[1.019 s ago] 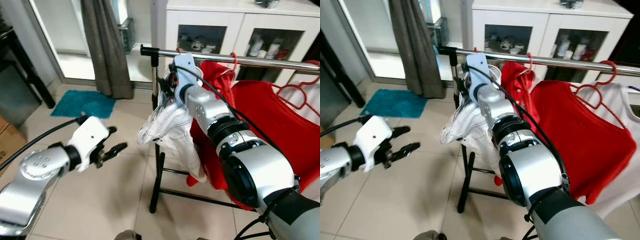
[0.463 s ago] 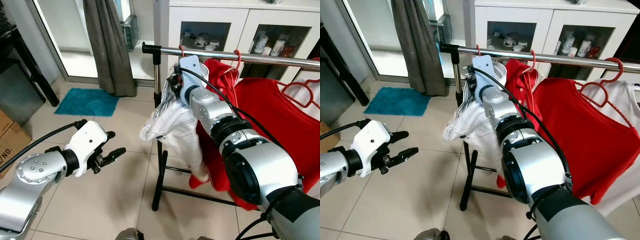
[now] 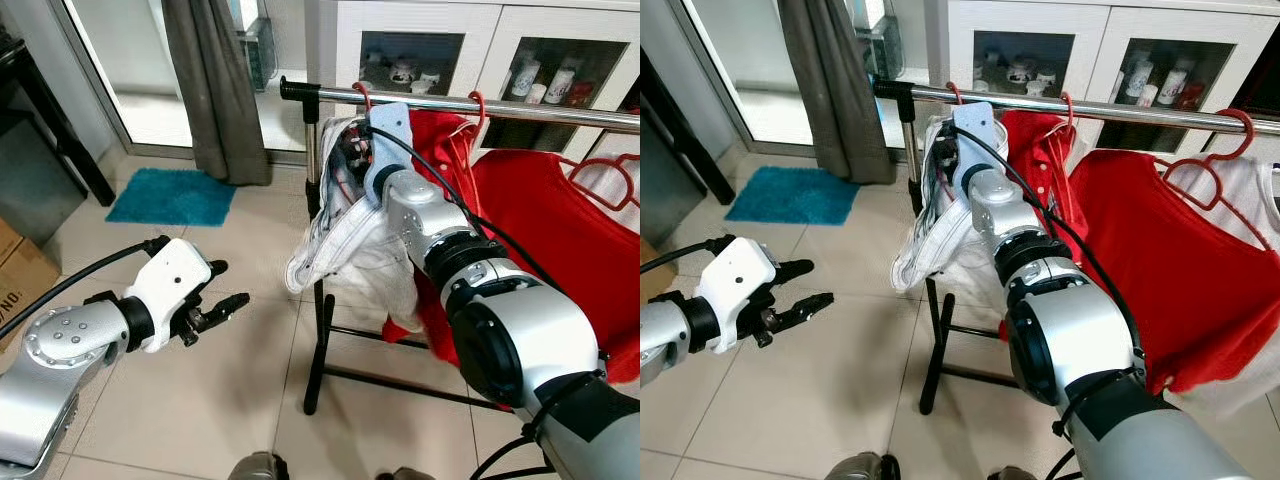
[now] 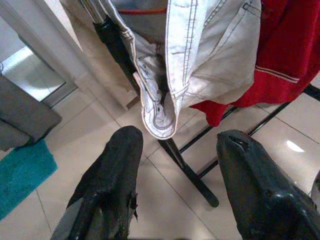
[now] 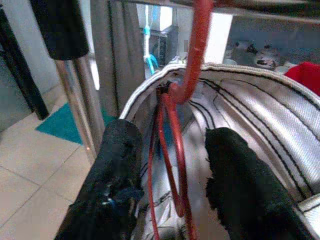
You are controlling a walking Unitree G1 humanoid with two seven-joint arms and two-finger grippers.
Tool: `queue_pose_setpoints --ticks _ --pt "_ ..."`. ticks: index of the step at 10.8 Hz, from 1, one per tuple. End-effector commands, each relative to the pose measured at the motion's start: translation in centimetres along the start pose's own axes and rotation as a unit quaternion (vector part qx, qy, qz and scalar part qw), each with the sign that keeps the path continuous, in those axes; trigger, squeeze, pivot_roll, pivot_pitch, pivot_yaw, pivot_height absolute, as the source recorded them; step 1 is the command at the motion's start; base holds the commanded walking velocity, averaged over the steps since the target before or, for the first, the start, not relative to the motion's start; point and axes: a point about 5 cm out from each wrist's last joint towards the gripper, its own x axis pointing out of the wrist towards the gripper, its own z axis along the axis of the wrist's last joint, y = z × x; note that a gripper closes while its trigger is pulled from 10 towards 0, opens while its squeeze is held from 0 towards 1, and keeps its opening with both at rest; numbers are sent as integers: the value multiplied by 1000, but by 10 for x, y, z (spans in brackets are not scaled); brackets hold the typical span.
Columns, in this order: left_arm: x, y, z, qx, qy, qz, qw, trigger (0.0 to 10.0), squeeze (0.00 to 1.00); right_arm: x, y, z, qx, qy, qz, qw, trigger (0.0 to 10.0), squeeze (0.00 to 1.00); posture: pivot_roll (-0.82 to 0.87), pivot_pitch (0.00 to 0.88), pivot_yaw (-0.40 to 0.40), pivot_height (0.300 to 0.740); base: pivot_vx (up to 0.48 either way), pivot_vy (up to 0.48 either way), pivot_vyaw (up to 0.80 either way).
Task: Hang hanger
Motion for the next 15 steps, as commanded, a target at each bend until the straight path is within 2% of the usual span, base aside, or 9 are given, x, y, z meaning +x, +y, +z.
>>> queue_pose_setpoints --ticks 1,4,5,6,7,8,9,15 --pt "-3 0 2 2 0 4 1000 10000 0 0 -3 7 2 -16 -8 1000 10000 1000 102 120 52 740 0 0 0" --pt "-1 -4 7 -3 -15 -2 1000 10000 0 0 -8 9 -6 -23 -15 1000 10000 1000 99 141 50 740 0 0 0" --pt "-1 -5 8 -4 -18 -5 1000 10000 0 0 -6 4 -15 -8 -2 1000 10000 1000 97 147 46 740 0 0 0" --pt "-1 -6 8 -4 -18 -6 1000 10000 0 0 -5 0 -19 1 4 1000 10000 420 98 149 40 740 0 0 0" --pt "-2 -7 7 -7 -14 -3 1000 10000 0 -2 -5 -12 -12 30 6 999 7137 0 101 149 31 740 0 0 0" --pt "-2 -8 6 -9 -13 -2 1000 10000 0 -2 -6 -14 10 36 1 999 471 0 102 146 26 740 0 0 0" --pt "-2 -8 6 -9 -13 -1 1000 10000 0 -2 -7 -13 10 35 0 999 0 0 102 146 26 740 0 0 0" --pt "-3 -6 2 -1 0 9 1000 10000 0 -1 -3 -8 -12 29 18 999 0 0 106 110 11 740 0 0 0"
